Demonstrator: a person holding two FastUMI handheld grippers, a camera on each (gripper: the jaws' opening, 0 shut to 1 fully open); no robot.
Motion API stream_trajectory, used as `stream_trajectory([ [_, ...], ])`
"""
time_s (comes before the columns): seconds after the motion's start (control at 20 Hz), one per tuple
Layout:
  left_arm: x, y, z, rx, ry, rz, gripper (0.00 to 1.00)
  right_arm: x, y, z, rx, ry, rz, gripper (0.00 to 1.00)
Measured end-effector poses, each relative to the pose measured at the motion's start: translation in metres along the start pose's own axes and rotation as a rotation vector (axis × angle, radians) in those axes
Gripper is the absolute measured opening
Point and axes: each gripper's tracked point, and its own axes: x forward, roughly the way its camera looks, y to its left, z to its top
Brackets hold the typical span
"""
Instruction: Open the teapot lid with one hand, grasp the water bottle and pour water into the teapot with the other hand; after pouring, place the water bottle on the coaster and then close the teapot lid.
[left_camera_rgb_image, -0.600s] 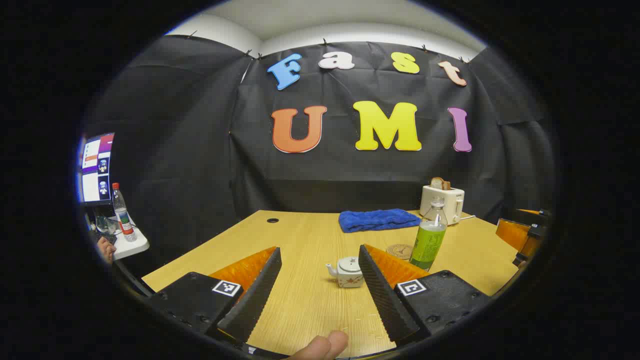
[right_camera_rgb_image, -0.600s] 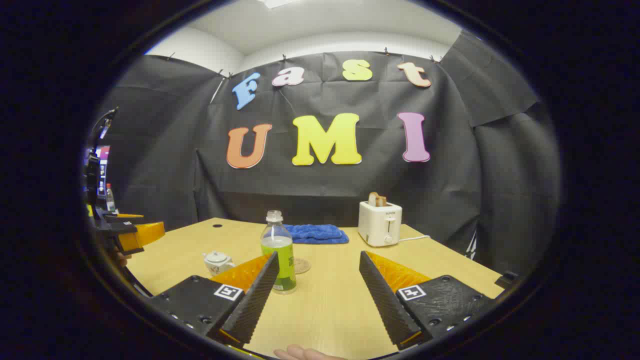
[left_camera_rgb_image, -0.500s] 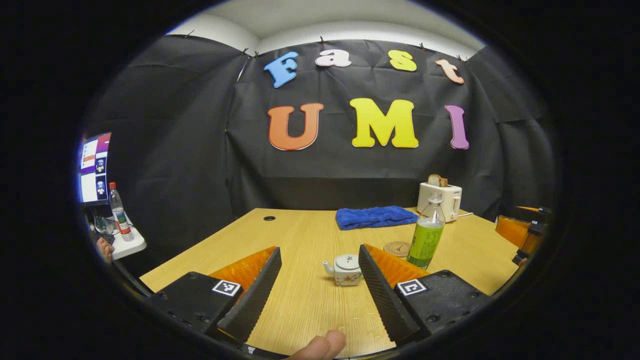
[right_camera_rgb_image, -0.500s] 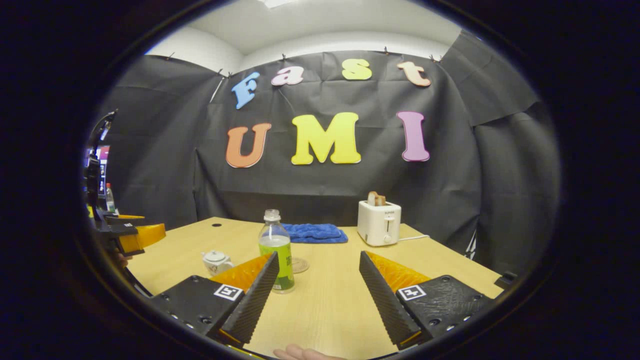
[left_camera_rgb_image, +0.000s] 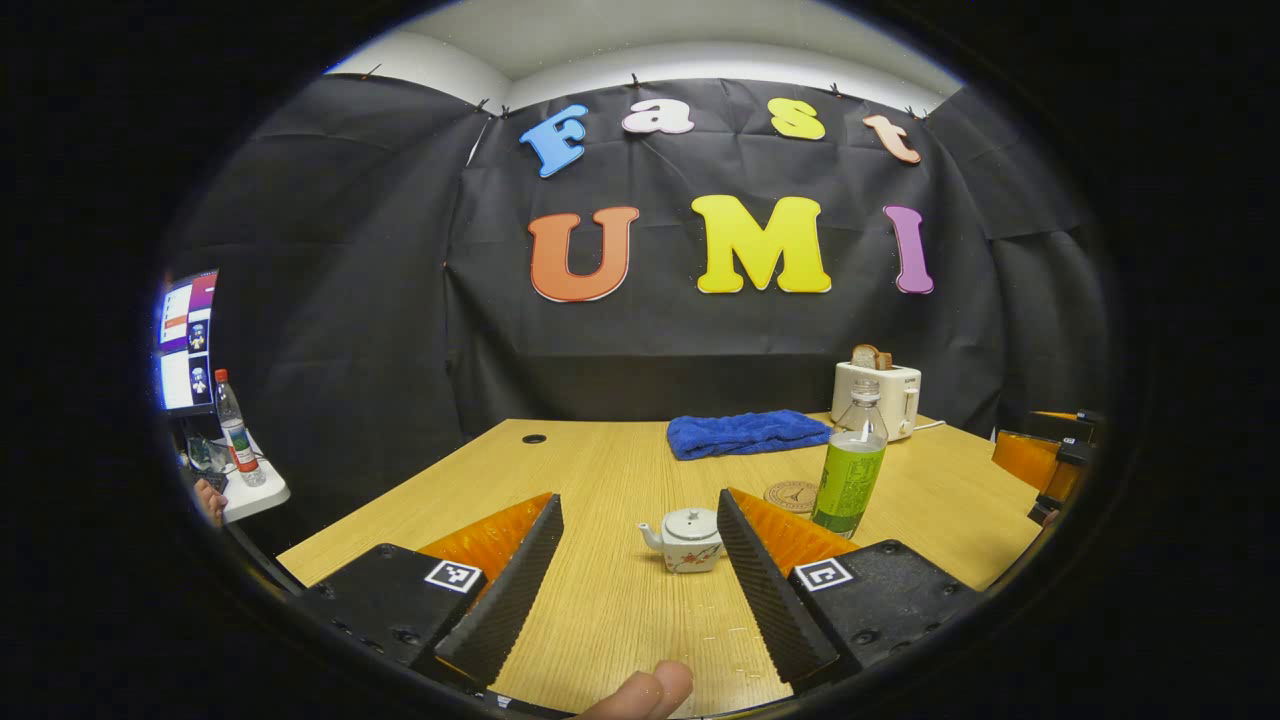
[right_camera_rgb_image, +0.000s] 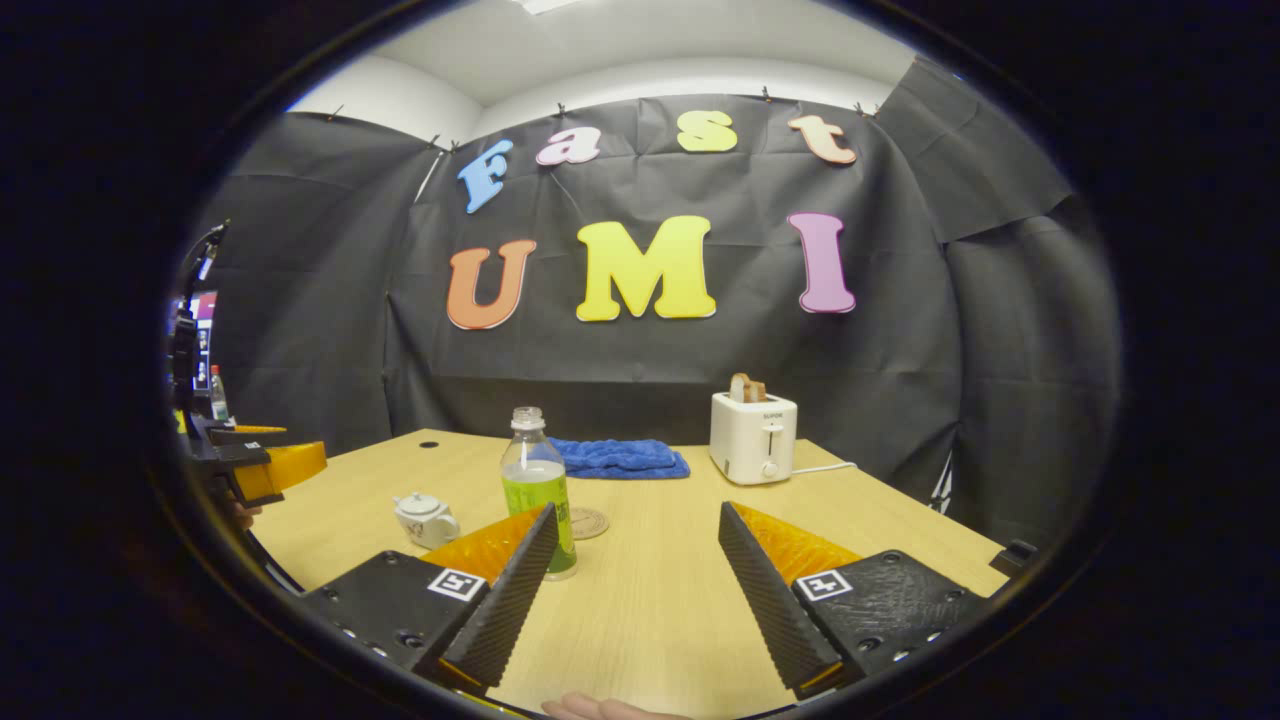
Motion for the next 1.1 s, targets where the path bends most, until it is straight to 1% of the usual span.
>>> stream_trajectory([
  [0.3,0.002,-0.002,-0.003,0.008,0.002,-0.004,0.97,0.0,-0.001,-0.004,-0.016,-0.003,0.01,0.97],
  [0.55,0.013,-0.014,-0.008,0.019,0.003,-0.032,0.97,0.006,-0.001,-0.01,-0.04,-0.007,0.019,0.96],
  [0.75,0.039,-0.026,-0.015,0.008,0.027,-0.06,0.97,0.013,0.005,-0.017,-0.038,-0.002,0.047,0.96],
  [0.9,0.066,-0.028,-0.027,0.006,0.075,-0.063,0.98,0.015,0.006,-0.019,-0.037,-0.005,0.057,0.97],
  [1.0,0.086,-0.033,-0.033,0.007,0.087,-0.085,0.98,0.018,0.007,-0.02,-0.031,-0.005,0.068,0.96],
  [1.1,0.103,-0.037,-0.051,0.001,0.141,-0.102,0.98,0.021,0.005,-0.025,-0.032,0.007,0.066,0.96],
])
